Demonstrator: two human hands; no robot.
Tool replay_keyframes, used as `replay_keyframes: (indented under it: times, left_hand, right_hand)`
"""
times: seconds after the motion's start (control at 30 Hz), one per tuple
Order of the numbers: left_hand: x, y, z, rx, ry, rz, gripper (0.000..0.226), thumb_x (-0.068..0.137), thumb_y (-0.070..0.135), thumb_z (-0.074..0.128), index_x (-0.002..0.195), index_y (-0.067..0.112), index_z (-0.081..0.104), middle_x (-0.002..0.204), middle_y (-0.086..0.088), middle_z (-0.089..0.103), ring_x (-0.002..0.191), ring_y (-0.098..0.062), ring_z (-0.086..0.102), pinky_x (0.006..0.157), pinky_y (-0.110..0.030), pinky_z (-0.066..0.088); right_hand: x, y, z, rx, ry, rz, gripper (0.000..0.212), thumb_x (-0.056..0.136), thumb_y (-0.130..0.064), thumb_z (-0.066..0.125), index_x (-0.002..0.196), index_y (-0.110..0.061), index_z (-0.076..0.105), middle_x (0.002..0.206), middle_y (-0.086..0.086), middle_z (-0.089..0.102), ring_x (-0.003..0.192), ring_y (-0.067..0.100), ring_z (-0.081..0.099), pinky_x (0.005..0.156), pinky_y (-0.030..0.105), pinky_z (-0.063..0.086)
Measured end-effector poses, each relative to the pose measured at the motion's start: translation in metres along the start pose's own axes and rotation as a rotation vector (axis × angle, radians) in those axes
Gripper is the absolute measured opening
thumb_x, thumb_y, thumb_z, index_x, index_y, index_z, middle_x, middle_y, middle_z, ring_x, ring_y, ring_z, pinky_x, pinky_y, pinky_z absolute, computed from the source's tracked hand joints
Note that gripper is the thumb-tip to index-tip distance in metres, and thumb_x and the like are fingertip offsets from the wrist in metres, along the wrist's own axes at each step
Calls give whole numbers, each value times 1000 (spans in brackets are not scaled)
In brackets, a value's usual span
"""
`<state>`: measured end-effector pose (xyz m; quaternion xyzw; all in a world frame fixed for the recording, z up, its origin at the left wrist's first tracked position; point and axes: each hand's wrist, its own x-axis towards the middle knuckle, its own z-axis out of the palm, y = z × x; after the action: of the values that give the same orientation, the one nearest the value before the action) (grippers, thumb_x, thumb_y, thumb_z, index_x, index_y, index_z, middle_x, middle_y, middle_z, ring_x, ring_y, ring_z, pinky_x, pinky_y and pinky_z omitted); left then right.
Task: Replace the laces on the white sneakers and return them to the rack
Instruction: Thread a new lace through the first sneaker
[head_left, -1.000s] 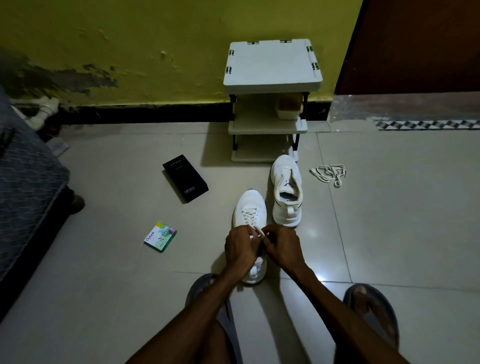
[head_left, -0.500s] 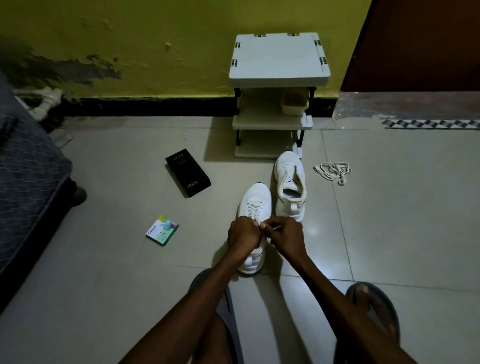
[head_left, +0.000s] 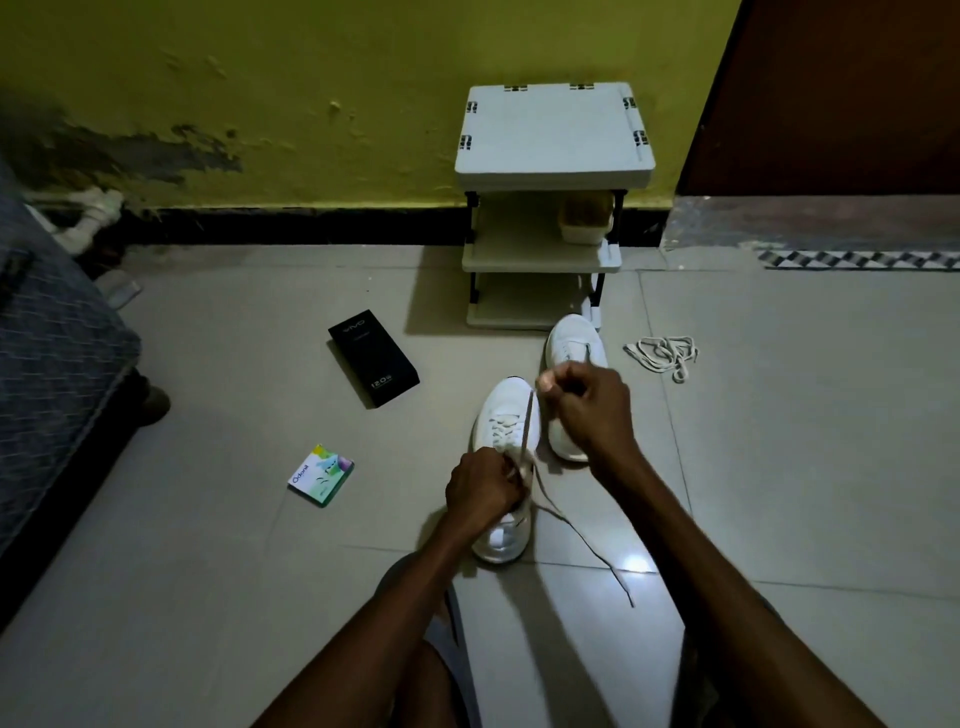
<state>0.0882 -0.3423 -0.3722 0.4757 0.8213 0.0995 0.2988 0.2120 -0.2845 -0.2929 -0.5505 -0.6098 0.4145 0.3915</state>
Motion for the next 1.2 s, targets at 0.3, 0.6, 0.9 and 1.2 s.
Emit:
replay_keyframes:
  times: [0.3,0.6,0.9,1.2]
  left_hand:
    - [3,16,-35,237,148,249,20,81,33,69,99,23,70,102,1,68,108,-24,53,87,-34,31]
    - [13,-3,-27,-106,17,190,54,70,19,81,117,20,54,118,-7,53,107,-27,57,86,-33,49]
    - [7,-13,-10,-174,123,94,49,65,40,87,103,22,62,111,-1,69,99,-21,66,76,-23,50]
    - [5,-8,-6,-91,204,102,28,74,29,81,93,25,60,101,-1,70,93,-24,66,65,-21,41]
  right_hand:
    - [1,6,10,125,-265,271,22,103,-19,44,93,-2,54,87,8,67,66,24,65,60,35,57]
    - [1,56,16,-800,-338,198,27,90,-37,62,101,-12,65,103,9,67,97,28,64,68,28,39]
    - [4,65,8,-629,-561,211,26,94,-30,59,89,-7,71,85,10,66,82,26,62,66,28,40]
    - [9,16,-39,321,-697,347,24,86,9,41,77,-7,55,70,0,61,72,16,54,76,31,45]
